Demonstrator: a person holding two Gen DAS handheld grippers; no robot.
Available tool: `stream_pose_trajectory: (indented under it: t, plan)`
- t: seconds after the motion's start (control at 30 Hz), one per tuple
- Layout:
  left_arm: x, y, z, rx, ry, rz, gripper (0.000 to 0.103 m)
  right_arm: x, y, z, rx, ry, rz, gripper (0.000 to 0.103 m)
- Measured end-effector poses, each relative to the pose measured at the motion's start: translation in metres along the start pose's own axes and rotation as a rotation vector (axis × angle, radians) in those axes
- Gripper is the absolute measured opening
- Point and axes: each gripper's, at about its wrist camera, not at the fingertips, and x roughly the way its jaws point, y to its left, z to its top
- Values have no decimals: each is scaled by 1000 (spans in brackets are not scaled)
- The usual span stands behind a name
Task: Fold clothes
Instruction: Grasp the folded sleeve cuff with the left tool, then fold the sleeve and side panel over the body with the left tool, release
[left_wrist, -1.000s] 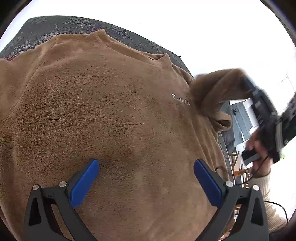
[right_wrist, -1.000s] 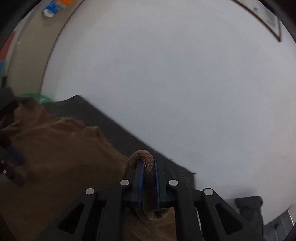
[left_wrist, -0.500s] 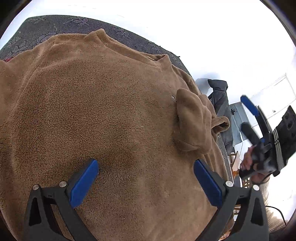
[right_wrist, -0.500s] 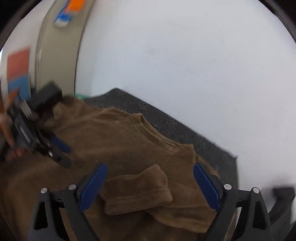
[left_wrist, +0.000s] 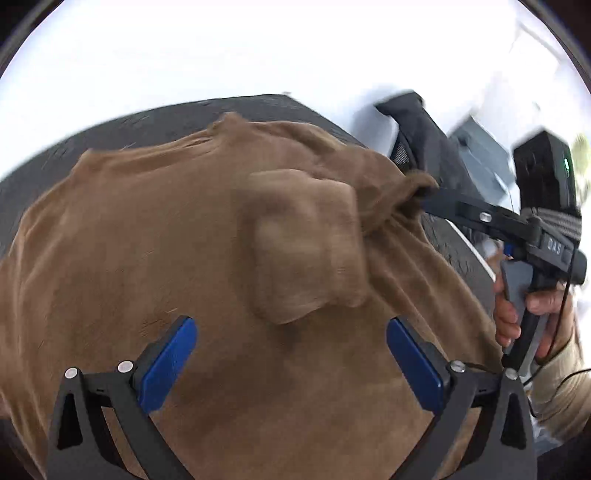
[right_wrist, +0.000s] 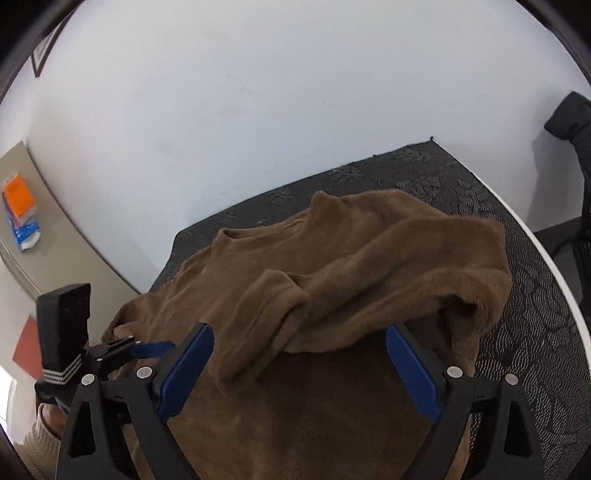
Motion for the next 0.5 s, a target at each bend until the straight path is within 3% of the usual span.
stream_pose_trajectory:
  t: [0.1, 0.17, 0.33, 0.5]
  plan:
    - [17, -21, -2, 103, -16, 65, 102, -11, -15, -9, 36, -12, -7, 96]
    - [25, -25, 2, 125, -29, 95, 96, -14, -24, -12, 60, -29, -12, 96]
    - [39, -23, 14, 131, -21, 139, 67, -13, -34, -21, 77, -34, -35, 96]
    - [53, -15, 19, 106, 3, 176, 64, -6, -40, -31, 93, -15, -24, 96]
